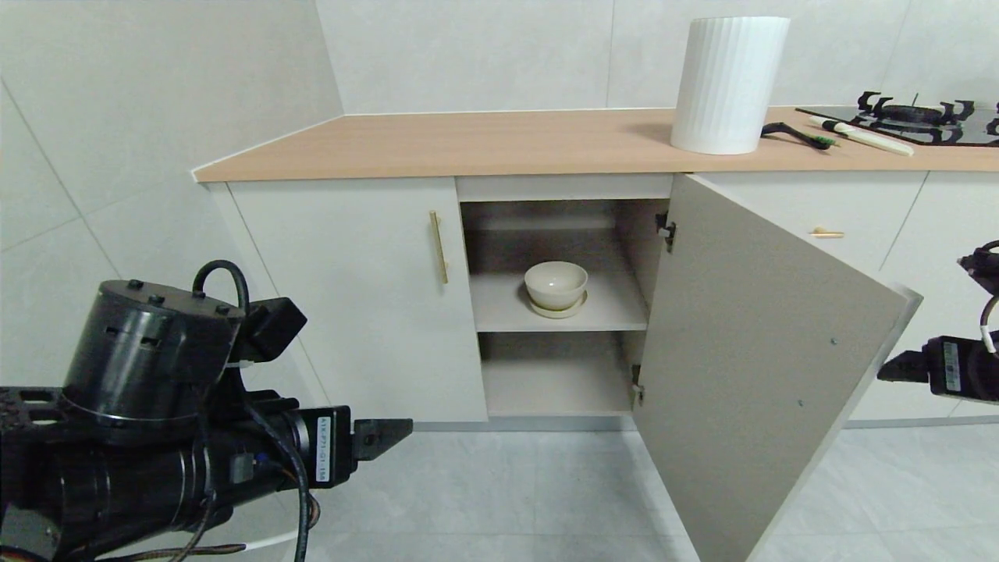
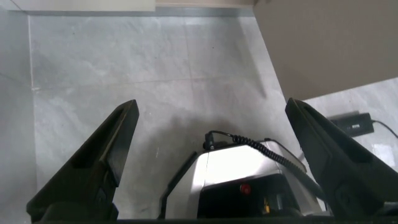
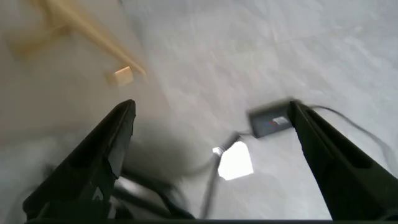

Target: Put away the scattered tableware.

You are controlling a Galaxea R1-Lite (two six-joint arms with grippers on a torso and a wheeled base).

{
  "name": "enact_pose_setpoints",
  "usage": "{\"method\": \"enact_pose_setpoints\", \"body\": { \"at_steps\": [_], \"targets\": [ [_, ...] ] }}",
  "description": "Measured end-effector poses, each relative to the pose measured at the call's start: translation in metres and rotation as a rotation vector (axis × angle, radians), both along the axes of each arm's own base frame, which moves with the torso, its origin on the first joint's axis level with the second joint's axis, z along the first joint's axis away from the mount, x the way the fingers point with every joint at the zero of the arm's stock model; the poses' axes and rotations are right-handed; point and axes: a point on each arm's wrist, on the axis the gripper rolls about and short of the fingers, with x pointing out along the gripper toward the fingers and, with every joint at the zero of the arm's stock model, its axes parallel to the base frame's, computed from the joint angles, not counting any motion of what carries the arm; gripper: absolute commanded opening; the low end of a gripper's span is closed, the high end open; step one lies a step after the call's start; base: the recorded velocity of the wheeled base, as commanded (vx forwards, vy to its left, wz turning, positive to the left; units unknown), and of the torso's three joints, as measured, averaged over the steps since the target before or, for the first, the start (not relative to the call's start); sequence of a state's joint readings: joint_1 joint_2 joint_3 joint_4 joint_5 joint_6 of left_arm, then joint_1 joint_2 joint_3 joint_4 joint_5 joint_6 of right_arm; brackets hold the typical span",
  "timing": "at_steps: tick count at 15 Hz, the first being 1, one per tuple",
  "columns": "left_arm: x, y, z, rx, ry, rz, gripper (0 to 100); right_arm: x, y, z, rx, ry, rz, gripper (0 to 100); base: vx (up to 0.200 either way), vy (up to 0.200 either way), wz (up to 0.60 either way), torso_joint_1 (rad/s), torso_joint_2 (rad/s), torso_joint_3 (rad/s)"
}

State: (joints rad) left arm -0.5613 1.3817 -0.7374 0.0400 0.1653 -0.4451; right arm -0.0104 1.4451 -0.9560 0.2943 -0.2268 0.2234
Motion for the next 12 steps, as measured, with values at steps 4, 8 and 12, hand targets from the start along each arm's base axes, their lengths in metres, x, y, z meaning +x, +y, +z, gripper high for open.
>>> {"method": "enact_pose_setpoints", "body": {
  "at_steps": [4, 8, 12],
  "targets": [
    [0.000, 0.000, 0.000, -0.001, -0.002, 0.000, 100, 0.023, 0.000, -0.006, 0.067, -0.059, -0.064, 100, 0.000, 0.000, 0.00, 0.000, 0.00, 0.000],
    [0.000, 0.000, 0.001, -0.002, -0.004, 0.001, 100, 0.030, 0.013, -0.013, 0.109, -0.051, -0.053, 100, 0.000, 0.000, 0.00, 0.000, 0.00, 0.000],
    [0.000, 0.001, 0.002, -0.006, -0.009, 0.002, 100, 0.029, 0.037, -0.017, 0.160, -0.043, -0.009, 100, 0.000, 0.000, 0.00, 0.000, 0.00, 0.000]
  ]
}}
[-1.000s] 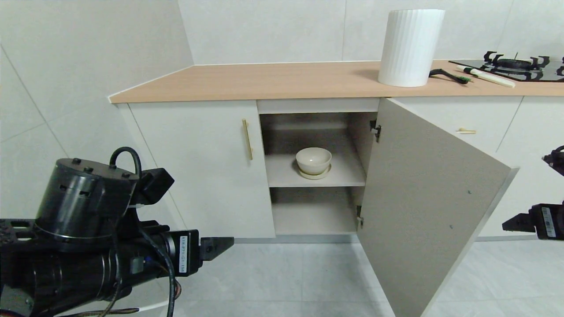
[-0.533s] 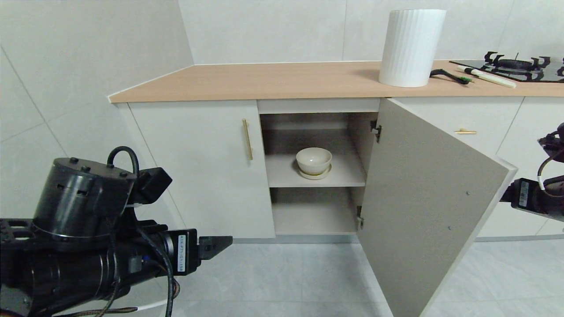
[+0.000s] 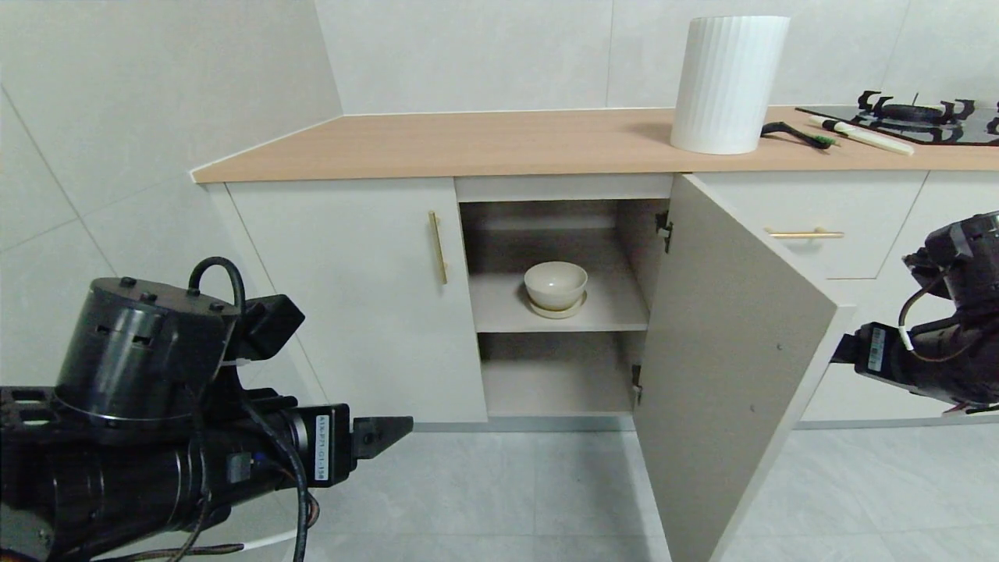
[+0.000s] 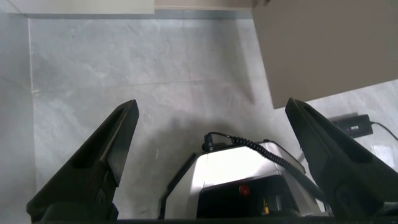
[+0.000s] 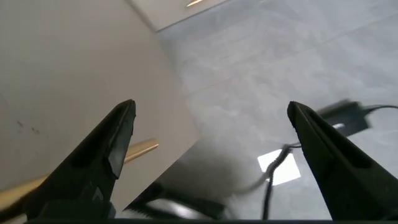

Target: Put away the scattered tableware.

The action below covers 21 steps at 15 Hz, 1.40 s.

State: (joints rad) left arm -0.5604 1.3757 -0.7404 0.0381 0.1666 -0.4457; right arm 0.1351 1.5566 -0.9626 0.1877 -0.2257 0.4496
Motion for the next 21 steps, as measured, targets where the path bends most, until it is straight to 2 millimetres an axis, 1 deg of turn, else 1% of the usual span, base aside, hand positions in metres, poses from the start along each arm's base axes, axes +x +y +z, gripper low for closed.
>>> {"method": "enact_pose_setpoints", "body": {
  "at_steps": [1, 4, 7, 10, 13, 15, 17, 21],
  "targets": [
    [0.000, 0.000, 0.000, 0.000, -0.001, 0.001, 100, -0.001, 0.007, 0.000, 0.014, -0.001, 0.017, 100, 0.000, 0.000, 0.00, 0.000, 0.00, 0.000],
    [-0.001, 0.000, 0.001, -0.003, -0.004, 0.000, 100, -0.003, 0.039, -0.004, 0.041, 0.011, 0.108, 100, 0.000, 0.000, 0.00, 0.000, 0.00, 0.000],
    [-0.003, 0.001, 0.001, -0.006, -0.006, -0.004, 100, 0.005, 0.071, -0.005, 0.046, 0.013, 0.212, 100, 0.000, 0.000, 0.00, 0.000, 0.00, 0.000],
    [-0.003, 0.002, 0.002, -0.008, -0.009, -0.002, 100, 0.027, 0.101, -0.005, 0.044, 0.003, 0.280, 100, 0.000, 0.000, 0.00, 0.000, 0.00, 0.000],
    [-0.003, 0.002, 0.004, -0.011, -0.016, -0.001, 100, 0.056, 0.130, -0.008, 0.033, -0.017, 0.336, 100, 0.000, 0.000, 0.00, 0.000, 0.00, 0.000],
    [-0.002, 0.002, 0.004, -0.011, -0.017, -0.001, 100, 0.071, 0.142, -0.015, 0.033, -0.014, 0.352, 100, 0.000, 0.000, 0.00, 0.000, 0.00, 0.000],
    [-0.002, 0.002, 0.004, -0.010, -0.016, 0.001, 100, 0.081, 0.148, -0.023, 0.036, -0.016, 0.356, 100, 0.000, 0.000, 0.00, 0.000, 0.00, 0.000],
    [-0.001, 0.001, 0.004, -0.017, -0.028, 0.000, 100, 0.090, 0.154, -0.035, 0.040, -0.016, 0.356, 100, 0.000, 0.000, 0.00, 0.000, 0.00, 0.000]
  ]
}}
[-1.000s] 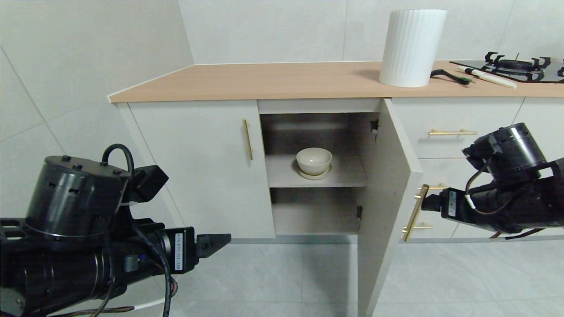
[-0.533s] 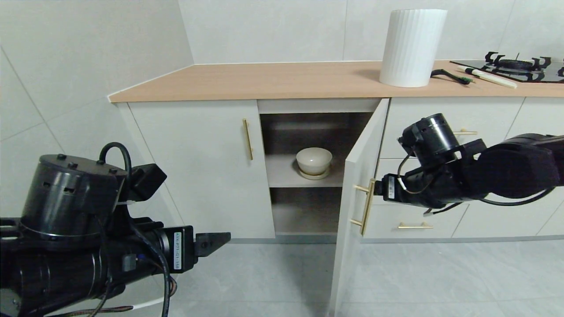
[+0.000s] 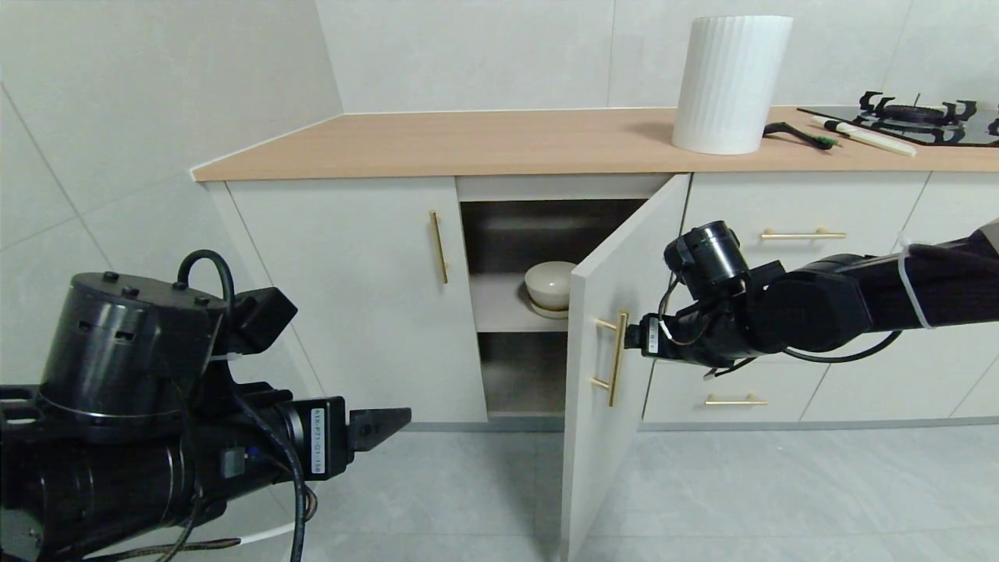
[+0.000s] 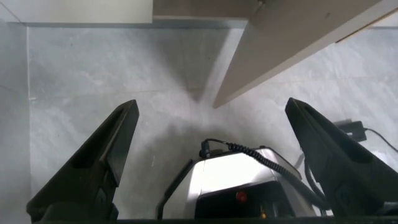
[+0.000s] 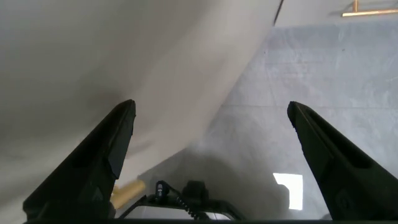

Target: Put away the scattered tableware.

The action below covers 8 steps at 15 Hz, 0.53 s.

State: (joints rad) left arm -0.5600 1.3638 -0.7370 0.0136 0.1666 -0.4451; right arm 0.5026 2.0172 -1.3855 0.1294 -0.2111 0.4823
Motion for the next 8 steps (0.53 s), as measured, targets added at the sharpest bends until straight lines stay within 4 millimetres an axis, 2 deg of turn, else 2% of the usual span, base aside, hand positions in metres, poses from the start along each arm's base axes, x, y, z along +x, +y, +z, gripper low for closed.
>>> {"method": "enact_pose_setpoints", "body": {
  "at_steps": [2, 8],
  "targets": [
    [0.000, 0.000, -0.001, 0.007, 0.000, -0.003, 100, 0.002, 0.001, -0.004, -0.004, 0.008, 0.000, 100, 0.000, 0.000, 0.00, 0.000, 0.00, 0.000],
    [0.000, 0.001, -0.001, 0.014, 0.000, -0.003, 100, 0.012, 0.007, -0.014, 0.025, -0.027, -0.006, 100, 0.200, 0.000, 0.00, 0.004, 0.00, 0.006]
  ]
}}
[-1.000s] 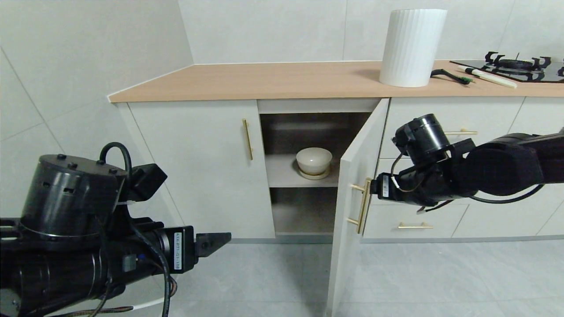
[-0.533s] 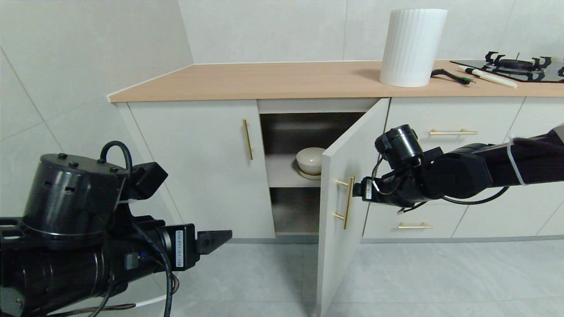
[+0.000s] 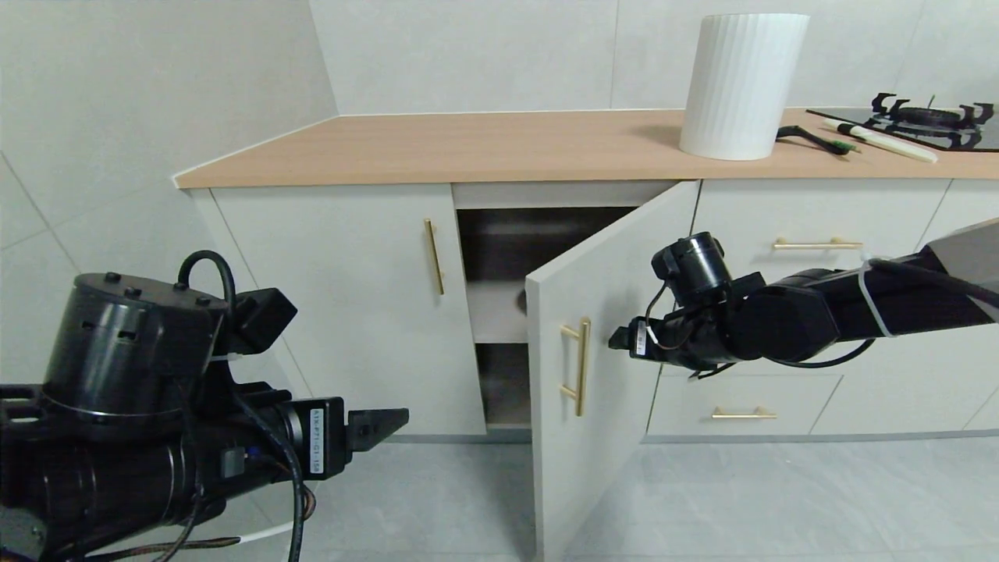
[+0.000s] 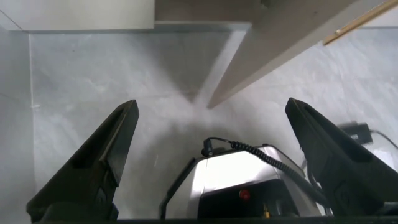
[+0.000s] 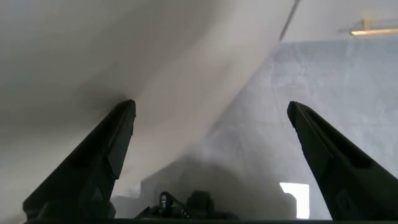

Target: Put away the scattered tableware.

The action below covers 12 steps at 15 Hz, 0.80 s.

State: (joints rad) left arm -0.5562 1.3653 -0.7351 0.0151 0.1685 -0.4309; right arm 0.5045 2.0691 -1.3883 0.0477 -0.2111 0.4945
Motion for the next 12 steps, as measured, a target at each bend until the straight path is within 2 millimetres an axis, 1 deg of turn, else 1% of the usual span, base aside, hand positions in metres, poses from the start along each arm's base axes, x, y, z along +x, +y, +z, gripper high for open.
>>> {"method": "enact_pose_setpoints", "body": {
  "at_steps": [1, 3, 7, 12],
  "targets": [
    [0.000, 0.000, 0.000, 0.000, 0.000, -0.002, 100, 0.000, 0.001, -0.001, 0.006, 0.003, -0.004, 100, 0.200, 0.000, 0.00, 0.002, 0.00, 0.007],
    [0.000, 0.000, 0.000, -0.002, -0.002, -0.001, 100, 0.001, 0.005, -0.002, 0.038, -0.002, -0.019, 100, 0.000, 0.000, 0.00, 0.000, 0.00, 0.000],
    [0.000, 0.000, 0.001, -0.004, -0.005, 0.000, 100, 0.011, 0.013, 0.000, 0.167, -0.096, -0.062, 100, 0.000, 0.000, 0.00, 0.000, 0.00, 0.000],
    [0.000, -0.001, 0.001, -0.004, -0.006, 0.000, 100, 0.025, 0.020, -0.011, 0.240, -0.158, -0.085, 100, 0.000, 0.000, 0.00, 0.000, 0.00, 0.000]
  ]
}}
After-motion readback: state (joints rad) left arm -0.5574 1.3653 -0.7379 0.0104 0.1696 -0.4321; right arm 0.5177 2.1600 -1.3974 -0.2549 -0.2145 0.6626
